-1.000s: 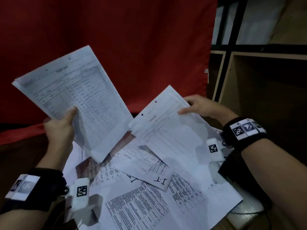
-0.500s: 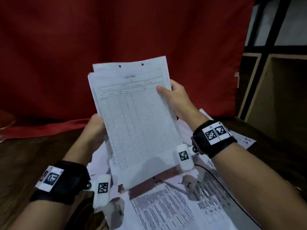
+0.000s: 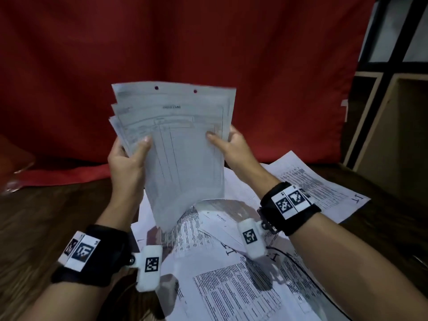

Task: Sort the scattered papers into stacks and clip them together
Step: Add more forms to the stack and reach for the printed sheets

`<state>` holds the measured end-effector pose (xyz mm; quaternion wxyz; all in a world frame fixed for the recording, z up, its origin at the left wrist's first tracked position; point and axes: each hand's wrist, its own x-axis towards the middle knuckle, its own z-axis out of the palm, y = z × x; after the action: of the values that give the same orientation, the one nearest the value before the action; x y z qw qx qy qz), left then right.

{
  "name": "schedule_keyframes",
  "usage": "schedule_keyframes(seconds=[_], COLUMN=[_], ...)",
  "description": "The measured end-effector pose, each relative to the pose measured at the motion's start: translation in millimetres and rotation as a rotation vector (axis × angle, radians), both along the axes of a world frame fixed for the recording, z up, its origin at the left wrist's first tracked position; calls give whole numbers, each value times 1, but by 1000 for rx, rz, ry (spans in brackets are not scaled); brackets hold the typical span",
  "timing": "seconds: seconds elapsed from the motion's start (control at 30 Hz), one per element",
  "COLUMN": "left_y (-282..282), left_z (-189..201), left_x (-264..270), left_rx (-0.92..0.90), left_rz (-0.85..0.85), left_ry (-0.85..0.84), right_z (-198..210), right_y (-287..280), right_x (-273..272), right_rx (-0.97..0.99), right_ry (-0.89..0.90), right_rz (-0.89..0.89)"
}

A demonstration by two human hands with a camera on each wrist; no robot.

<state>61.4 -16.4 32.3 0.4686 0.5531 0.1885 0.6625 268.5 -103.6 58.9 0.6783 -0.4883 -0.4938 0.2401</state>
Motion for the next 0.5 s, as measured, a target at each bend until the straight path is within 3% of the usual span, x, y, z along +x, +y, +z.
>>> schedule_keyframes(seconds=[0.07,0.17,0.37,0.43,0.5], left_y=[8,15,24,32,40], left_z=[-15,-34,-35,-33,-27], left_x=[-2,-3,1,-2,-12], left_rx=[-67,-113,-70,-92,-105], left_rz=[-93,-102,-33,-2,62], left_ry=[114,335,340,319,273], right_z=[-18,-36,-31,-36,-45], right_y=[2,0,1,5,7], right_x=[3,5,17,29,51], right_rx=[-87,-147,-125,-224,-407], right_ry=[54,48,-15,-163,-475], right_rz=[-23,-11,88,115,15])
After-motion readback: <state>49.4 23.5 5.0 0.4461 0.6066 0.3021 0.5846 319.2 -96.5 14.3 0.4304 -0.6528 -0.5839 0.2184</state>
